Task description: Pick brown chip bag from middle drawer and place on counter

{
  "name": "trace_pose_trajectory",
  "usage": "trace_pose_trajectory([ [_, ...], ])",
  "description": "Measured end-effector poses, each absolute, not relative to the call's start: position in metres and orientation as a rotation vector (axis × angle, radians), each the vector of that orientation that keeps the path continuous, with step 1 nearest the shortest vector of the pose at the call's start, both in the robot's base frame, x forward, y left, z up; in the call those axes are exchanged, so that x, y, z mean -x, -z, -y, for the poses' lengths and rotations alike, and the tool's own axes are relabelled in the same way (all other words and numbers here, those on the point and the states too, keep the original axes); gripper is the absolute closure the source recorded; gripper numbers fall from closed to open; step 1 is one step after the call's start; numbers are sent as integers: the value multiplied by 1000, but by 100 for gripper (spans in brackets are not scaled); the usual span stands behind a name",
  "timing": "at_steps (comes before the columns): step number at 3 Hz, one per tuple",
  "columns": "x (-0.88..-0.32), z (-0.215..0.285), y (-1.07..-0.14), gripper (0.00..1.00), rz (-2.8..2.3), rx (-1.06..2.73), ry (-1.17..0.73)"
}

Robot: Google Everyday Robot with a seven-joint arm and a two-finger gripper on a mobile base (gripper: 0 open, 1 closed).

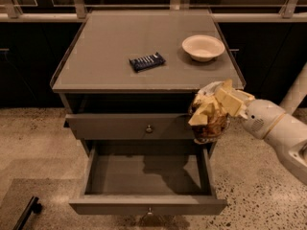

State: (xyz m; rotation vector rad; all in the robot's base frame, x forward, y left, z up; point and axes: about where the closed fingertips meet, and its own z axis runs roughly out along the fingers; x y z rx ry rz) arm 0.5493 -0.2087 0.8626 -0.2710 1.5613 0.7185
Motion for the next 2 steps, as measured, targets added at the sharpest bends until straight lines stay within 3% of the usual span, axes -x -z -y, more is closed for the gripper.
trace_pose_trajectory([
  [1, -558, 188, -827, 100, -1521, 209, -870],
  [2, -558, 185, -829, 100, -1525, 221, -870],
])
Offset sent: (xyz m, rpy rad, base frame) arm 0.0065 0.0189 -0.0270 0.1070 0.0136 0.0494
